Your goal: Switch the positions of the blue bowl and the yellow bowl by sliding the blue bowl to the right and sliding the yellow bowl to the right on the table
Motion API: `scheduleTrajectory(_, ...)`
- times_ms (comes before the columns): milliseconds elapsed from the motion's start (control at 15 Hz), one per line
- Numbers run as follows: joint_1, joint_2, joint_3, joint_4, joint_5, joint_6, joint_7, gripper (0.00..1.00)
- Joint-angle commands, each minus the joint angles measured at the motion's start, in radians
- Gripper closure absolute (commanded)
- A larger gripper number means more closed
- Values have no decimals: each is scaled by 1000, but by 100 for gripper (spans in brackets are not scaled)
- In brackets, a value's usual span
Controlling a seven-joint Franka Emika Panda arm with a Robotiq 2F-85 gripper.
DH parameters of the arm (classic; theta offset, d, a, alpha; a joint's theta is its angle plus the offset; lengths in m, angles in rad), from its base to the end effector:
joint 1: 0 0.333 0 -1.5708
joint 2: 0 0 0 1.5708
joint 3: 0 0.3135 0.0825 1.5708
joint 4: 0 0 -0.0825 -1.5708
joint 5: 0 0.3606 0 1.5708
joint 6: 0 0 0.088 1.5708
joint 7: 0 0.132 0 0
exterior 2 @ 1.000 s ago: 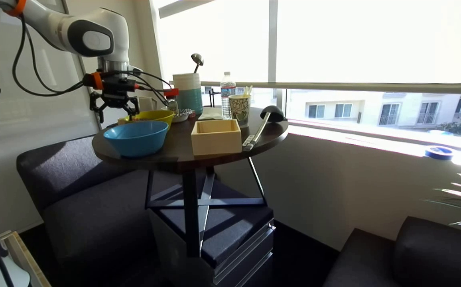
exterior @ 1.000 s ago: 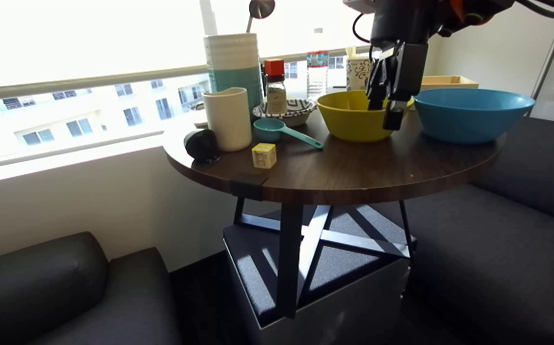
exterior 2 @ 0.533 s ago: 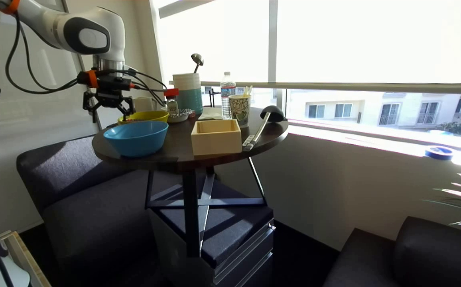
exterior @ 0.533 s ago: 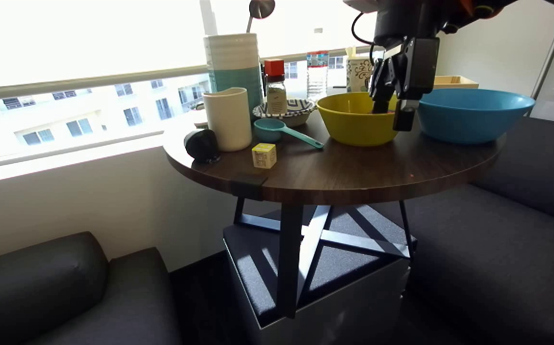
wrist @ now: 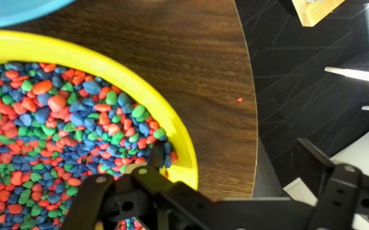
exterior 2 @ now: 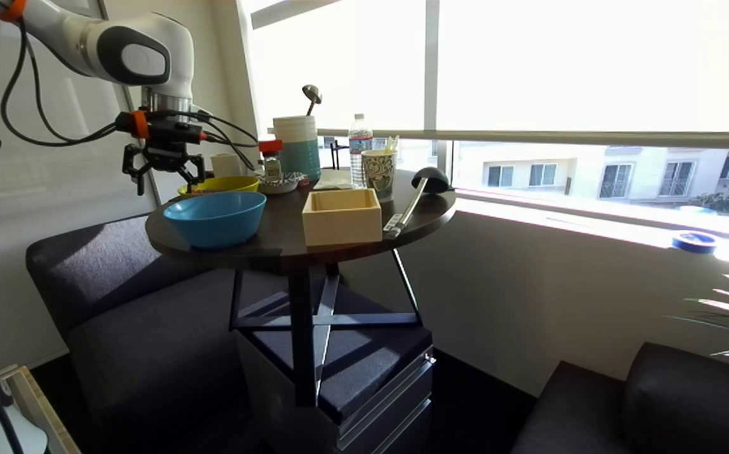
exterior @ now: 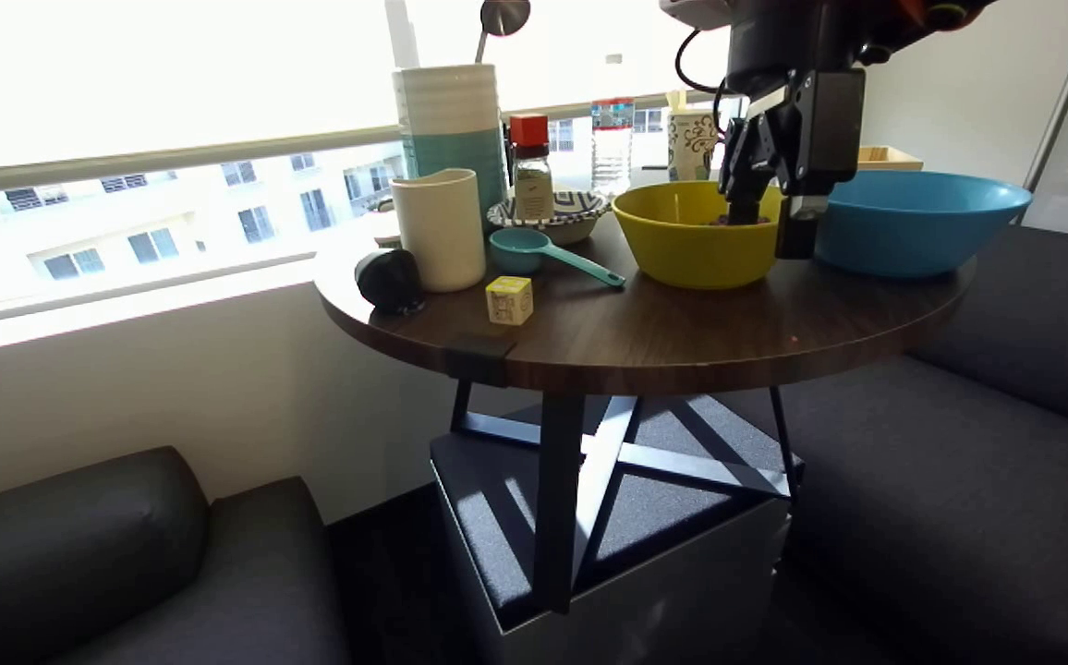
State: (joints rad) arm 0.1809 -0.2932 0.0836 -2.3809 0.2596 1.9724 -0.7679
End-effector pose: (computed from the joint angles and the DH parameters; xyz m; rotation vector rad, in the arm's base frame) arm 0.3960 0.1308 0.4108 -2.6127 -1.2810 0.0850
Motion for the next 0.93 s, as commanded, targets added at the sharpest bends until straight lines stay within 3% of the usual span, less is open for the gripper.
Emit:
scheduleTrajectory(0, 20, -23, 8, -15, -16, -36, 28, 0)
scheduleTrajectory(867, 50, -9, 36, -4, -19, -70, 21, 0)
